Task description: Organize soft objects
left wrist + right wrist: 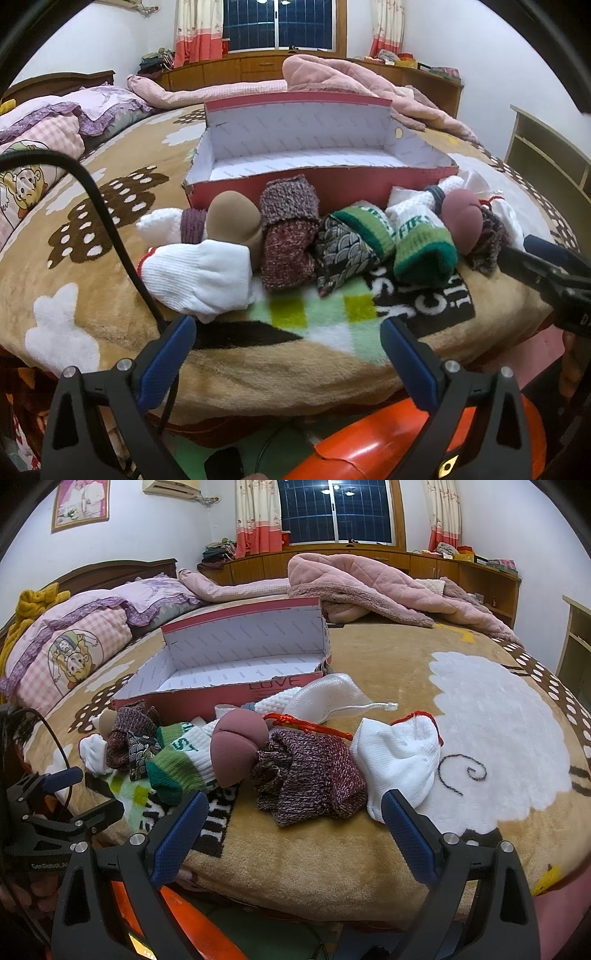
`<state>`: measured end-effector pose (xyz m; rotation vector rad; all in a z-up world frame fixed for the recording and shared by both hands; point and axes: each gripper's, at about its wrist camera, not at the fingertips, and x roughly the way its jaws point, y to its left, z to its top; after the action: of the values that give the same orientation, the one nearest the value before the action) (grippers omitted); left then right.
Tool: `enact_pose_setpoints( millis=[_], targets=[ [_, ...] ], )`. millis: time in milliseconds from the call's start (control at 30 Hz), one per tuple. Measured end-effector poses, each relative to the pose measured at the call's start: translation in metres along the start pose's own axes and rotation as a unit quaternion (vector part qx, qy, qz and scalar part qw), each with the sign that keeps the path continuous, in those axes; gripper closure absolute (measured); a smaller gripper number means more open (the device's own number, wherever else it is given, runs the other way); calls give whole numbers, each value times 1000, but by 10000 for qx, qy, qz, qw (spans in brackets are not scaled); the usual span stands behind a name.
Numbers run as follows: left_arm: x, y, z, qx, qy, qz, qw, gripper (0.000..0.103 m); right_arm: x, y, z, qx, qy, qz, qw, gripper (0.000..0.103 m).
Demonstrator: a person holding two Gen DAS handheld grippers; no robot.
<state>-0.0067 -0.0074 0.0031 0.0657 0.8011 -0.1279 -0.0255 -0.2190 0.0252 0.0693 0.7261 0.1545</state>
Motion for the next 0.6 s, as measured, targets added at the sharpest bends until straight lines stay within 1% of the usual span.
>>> enact_pose_setpoints(
  millis=[367, 467, 533, 600],
  targets=[
    [-1, 1, 0, -41, -35, -59, 10000, 1, 0, 0, 0, 3, 2, 15, 10000, 6],
    [-2, 1, -1, -30, -35, -94, 9999, 3, -1, 5, 2, -13, -9, 67, 10000, 6],
    [-7, 3, -1, -75, -115, -29, 9999, 3, -5, 9, 4, -17, -48, 115, 9999, 6],
    [-16, 6, -3, -162, -330, 13, 9993, 3, -7, 9, 6, 18, -114, 142, 9998, 6]
  ],
)
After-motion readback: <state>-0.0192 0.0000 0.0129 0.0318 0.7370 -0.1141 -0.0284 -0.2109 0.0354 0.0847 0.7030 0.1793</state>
